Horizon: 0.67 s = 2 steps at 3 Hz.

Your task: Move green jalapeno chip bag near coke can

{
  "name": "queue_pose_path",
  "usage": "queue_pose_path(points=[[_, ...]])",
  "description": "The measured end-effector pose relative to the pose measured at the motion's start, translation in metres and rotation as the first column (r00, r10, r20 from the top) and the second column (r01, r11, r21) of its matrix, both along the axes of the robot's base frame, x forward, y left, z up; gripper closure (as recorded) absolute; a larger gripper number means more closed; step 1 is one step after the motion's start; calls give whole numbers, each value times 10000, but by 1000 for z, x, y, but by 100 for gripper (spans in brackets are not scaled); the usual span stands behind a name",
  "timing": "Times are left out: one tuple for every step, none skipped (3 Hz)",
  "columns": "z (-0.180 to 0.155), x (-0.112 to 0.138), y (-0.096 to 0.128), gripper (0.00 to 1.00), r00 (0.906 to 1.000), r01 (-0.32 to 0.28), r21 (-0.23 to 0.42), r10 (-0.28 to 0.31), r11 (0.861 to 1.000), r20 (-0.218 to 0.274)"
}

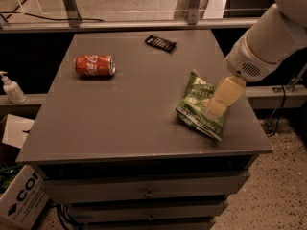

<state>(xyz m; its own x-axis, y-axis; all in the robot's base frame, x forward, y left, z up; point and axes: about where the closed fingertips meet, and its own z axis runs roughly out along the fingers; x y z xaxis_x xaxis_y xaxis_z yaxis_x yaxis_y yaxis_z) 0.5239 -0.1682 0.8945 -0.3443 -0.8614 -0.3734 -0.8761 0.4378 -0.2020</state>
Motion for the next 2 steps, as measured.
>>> queue_pose_path(points=[[-24, 9, 15, 0, 9986, 130, 125, -124, 9998, -507], [-45, 11, 25, 18, 9955, 244, 229, -222, 9994, -921]])
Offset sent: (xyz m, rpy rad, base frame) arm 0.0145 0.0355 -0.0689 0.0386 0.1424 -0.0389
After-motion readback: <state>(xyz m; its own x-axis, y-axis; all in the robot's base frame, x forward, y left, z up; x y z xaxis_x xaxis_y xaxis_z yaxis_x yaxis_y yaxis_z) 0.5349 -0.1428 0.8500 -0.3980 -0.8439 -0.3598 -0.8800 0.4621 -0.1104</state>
